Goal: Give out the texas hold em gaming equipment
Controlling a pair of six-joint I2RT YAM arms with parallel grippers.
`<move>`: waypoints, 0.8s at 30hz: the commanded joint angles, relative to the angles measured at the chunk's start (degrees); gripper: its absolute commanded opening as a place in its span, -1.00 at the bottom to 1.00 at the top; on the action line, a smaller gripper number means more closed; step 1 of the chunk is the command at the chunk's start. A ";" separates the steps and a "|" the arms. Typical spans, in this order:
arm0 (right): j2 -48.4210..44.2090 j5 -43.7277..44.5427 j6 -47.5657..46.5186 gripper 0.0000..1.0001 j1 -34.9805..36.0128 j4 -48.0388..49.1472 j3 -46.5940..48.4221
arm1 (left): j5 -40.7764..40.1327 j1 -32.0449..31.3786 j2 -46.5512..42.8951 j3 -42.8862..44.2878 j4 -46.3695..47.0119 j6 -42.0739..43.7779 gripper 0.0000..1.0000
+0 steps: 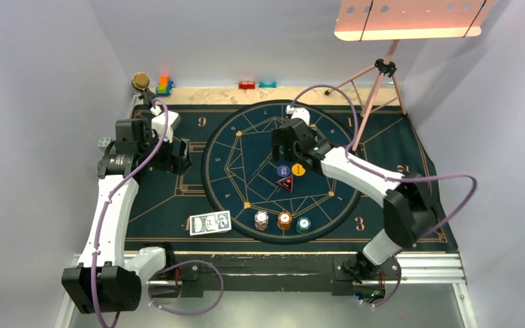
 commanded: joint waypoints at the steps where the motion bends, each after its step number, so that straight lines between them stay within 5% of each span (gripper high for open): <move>1: 7.62 -3.47 -1.49 0.96 0.00 2.72 4.41 | 5.24 -0.14 0.00 0.80 -1.97 0.71 0.99; 9: 17.95 -3.97 -1.53 0.75 0.00 2.83 8.56 | 8.80 -0.09 0.87 0.92 -3.59 1.83 0.99; 24: 19.46 -4.54 0.54 0.41 0.42 2.02 5.08 | 7.73 -0.06 -0.81 0.29 -3.09 1.37 0.99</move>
